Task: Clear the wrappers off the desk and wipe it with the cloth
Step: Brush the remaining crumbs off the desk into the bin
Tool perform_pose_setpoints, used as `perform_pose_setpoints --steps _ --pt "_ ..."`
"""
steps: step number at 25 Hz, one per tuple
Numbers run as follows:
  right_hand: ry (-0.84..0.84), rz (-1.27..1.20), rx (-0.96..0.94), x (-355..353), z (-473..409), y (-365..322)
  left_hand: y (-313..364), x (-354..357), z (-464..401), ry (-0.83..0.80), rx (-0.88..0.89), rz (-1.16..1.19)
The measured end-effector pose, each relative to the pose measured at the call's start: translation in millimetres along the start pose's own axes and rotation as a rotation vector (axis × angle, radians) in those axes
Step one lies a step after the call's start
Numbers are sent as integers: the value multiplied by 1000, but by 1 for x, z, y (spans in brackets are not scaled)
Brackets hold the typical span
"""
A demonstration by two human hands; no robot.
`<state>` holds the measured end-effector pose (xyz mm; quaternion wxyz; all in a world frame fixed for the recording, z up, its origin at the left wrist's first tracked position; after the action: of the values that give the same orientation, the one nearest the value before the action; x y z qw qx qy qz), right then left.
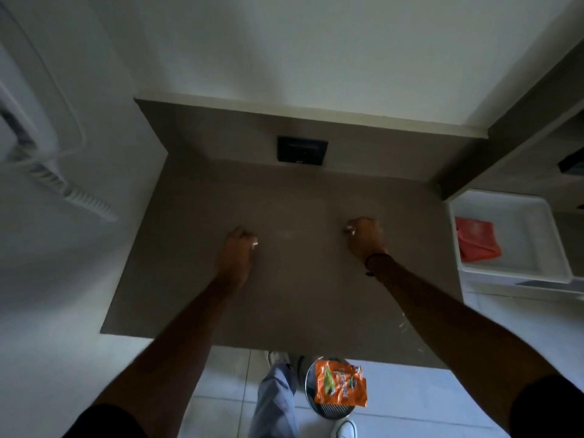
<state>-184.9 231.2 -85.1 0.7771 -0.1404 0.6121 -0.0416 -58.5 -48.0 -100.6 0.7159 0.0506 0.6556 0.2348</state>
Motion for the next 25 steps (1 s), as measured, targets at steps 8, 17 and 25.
perform_pose_setpoints --steps 8,17,25 --pt "198 -436 -185 -19 207 27 99 22 202 259 137 313" --pt "-52 -397 -172 40 351 96 161 112 345 -65 66 120" --pt "101 -364 -228 16 362 105 162 80 355 67 0 158"
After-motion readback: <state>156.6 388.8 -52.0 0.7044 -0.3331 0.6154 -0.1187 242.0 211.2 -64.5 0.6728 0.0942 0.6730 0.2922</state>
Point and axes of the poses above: each hand's wrist, its own z-axis away from the middle knuckle, its own x-axis out of the palm, y = z × x, the point moved 8 cm from there along -z, towards the middle knuckle, and after that the axes turned 4 degrees about z, right-handed, at the moved point
